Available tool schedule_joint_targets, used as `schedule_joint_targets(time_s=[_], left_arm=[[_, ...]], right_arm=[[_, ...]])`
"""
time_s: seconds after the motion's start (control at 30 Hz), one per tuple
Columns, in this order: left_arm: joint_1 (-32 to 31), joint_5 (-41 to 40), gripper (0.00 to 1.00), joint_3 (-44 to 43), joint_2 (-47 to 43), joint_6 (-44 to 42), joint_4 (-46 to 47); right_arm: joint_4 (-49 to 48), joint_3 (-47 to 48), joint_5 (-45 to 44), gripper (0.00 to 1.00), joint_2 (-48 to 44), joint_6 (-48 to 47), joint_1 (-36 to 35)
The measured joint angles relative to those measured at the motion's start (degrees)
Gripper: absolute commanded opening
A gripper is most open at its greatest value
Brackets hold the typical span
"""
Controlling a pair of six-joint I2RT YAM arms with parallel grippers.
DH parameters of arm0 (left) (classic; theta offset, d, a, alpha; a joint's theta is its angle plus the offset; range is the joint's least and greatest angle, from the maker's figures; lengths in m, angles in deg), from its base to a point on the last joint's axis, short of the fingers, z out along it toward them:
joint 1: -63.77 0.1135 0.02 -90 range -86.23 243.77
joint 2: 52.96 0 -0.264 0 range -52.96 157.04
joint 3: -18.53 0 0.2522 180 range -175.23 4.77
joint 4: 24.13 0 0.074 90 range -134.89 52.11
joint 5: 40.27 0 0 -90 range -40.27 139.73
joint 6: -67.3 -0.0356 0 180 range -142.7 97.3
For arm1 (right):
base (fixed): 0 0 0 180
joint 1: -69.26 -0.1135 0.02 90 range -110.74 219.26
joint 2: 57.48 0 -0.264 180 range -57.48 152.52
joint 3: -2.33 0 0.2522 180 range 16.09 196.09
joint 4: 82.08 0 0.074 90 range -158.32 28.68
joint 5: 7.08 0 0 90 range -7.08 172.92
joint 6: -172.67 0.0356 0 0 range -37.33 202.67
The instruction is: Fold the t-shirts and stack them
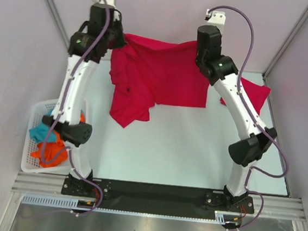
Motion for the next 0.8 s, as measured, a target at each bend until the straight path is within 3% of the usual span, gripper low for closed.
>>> schedule_joint_targets(time_s=[0.33,0.6,0.8], left_arm=[[-4.1,-8.8,0.0,5.3,-19.6,-2.6,-0.2],[-5.7,-12.0,0.0,9.9,-21.5,-3.8,-1.7],[-7.8,-13.7,0.0,10.8,-26.2,-4.2,-3.1]], right_arm=[[-1.4,-4.7,-8.4,0.0,-14.7,-5.3,-12.0],[-3.6,-8.6,-17.5,0.0,-19.5,-10.9,-20.0],[-10.6,-10.8,-24.2,0.0,-20.7,-18.7,-27.2]])
